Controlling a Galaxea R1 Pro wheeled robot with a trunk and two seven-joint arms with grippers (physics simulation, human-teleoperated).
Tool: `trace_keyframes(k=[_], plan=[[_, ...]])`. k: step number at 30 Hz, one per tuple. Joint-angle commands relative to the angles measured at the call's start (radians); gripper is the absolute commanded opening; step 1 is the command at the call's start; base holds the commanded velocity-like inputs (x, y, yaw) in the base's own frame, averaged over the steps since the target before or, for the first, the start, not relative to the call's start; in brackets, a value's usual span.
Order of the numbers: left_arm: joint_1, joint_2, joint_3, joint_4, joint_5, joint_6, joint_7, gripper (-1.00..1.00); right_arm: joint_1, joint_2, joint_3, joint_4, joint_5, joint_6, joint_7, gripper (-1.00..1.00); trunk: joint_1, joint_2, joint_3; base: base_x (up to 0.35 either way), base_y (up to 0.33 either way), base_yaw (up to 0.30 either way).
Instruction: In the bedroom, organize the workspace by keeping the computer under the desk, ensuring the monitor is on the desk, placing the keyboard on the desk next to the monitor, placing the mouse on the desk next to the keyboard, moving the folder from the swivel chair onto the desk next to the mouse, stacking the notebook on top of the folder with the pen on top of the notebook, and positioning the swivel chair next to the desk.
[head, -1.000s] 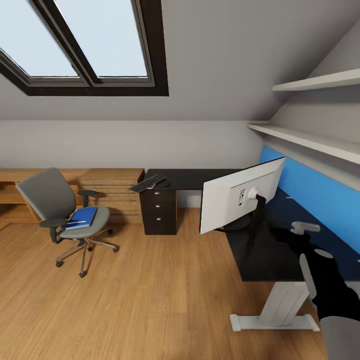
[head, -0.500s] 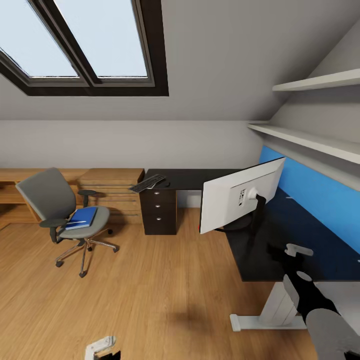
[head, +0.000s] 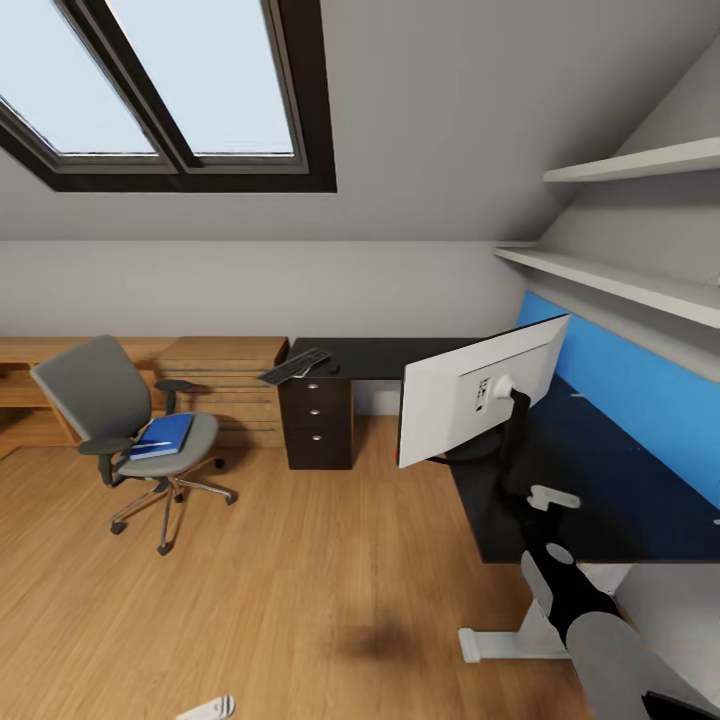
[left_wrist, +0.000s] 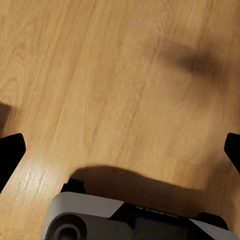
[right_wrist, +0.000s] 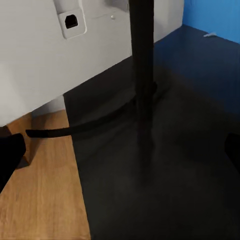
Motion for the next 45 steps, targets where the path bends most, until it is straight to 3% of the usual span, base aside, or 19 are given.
trace_keyframes(k=[1,6,17,20,22,24,26,29,45], plan=[[0.000,0.000,-0.004,-0.002,0.010,0.005,0.006,1.00,-0.001,0.012,-0.001,0.001,0.000,-0.004,-0.017,1.00,0.001,-0.002,-0.002,0.000,-0.123,0.000],[0.000,0.000,-0.028,0.025,0.009,-0.005,0.006,1.00,-0.001,0.023,-0.001,0.002,0.008,-0.007,-0.045,1.00,0.001,-0.002,-0.002,0.000,-0.208,0.000],[0.000,0.002,-0.026,0.033,0.010,-0.018,0.008,1.00,-0.001,0.024,0.002,0.005,0.015,-0.008,-0.047,1.00,0.001,-0.002,-0.002,0.000,-0.307,0.000],[0.000,0.002,-0.025,0.033,0.010,-0.018,0.008,1.00,-0.001,0.023,0.003,0.028,0.021,-0.052,-0.047,1.00,0.001,-0.002,-0.002,0.000,-0.309,0.000],[0.000,0.002,-0.025,0.033,0.010,-0.018,0.008,1.00,-0.002,0.019,0.014,0.113,0.119,-0.122,-0.051,1.00,0.001,-0.002,-0.002,0.000,-0.309,0.000],[0.000,0.002,-0.025,0.033,0.009,-0.018,0.008,1.00,-0.004,0.019,0.016,0.131,0.178,-0.130,-0.060,1.00,0.001,-0.002,-0.002,0.000,-0.309,0.000],[0.000,0.002,-0.026,0.033,0.009,-0.018,0.008,1.00,-0.014,0.017,0.017,0.145,0.231,-0.134,-0.079,1.00,0.001,-0.002,-0.002,0.000,-0.306,0.000],[0.000,0.002,-0.026,0.033,0.008,-0.018,0.008,1.00,-0.037,0.014,0.017,0.163,0.274,-0.137,-0.103,1.00,0.001,-0.002,-0.002,0.000,-0.274,0.000],[0.000,0.002,-0.025,0.029,0.009,-0.062,0.007,1.00,-0.061,0.015,0.022,0.251,0.320,-0.136,-0.109,1.00,0.001,-0.002,-0.002,0.000,-0.054,0.000]])
